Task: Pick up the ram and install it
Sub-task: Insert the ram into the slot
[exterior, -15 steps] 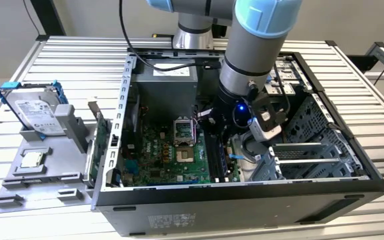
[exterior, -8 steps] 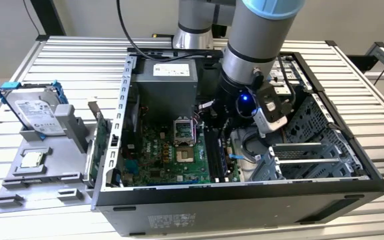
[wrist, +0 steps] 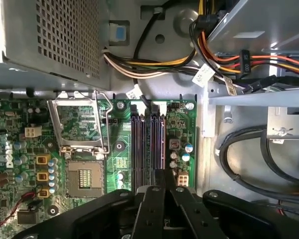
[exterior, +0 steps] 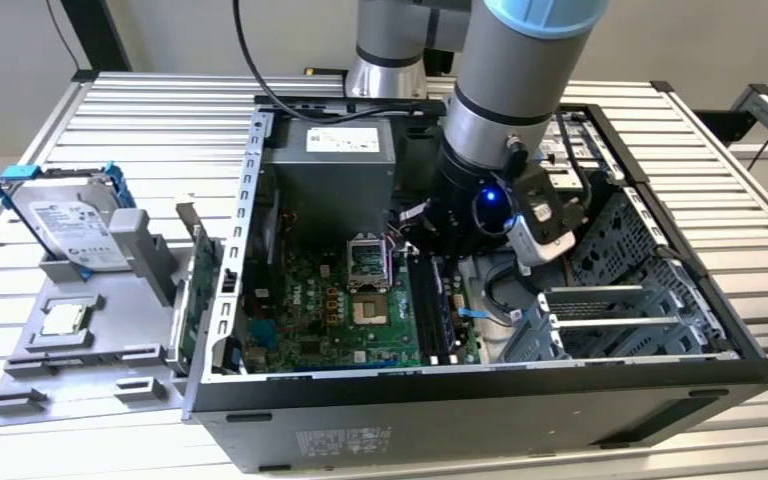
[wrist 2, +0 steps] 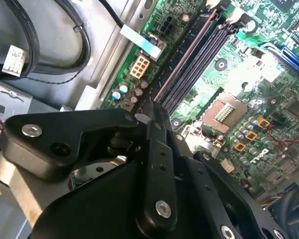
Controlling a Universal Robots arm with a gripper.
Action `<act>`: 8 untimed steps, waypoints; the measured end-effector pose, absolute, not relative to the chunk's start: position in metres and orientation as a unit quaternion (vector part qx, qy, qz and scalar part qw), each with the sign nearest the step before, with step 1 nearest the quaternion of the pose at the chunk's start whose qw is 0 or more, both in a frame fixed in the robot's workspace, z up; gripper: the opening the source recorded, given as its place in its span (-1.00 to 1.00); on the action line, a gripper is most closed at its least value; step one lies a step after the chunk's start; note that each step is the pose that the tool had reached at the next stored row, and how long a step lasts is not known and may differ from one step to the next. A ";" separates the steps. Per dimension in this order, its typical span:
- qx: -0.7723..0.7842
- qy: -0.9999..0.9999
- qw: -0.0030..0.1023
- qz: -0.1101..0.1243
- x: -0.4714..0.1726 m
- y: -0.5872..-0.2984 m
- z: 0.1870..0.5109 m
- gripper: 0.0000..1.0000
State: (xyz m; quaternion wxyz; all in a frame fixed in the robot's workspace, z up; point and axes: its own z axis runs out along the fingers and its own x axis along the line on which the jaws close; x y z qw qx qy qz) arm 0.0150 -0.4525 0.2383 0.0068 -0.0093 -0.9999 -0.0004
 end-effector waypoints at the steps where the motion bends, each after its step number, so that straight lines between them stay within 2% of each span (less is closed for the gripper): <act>1: -0.009 -1.000 0.007 0.000 0.015 -0.453 0.238 -1.00; 8: -0.006 -1.000 0.005 0.000 0.015 -0.453 0.238 -1.00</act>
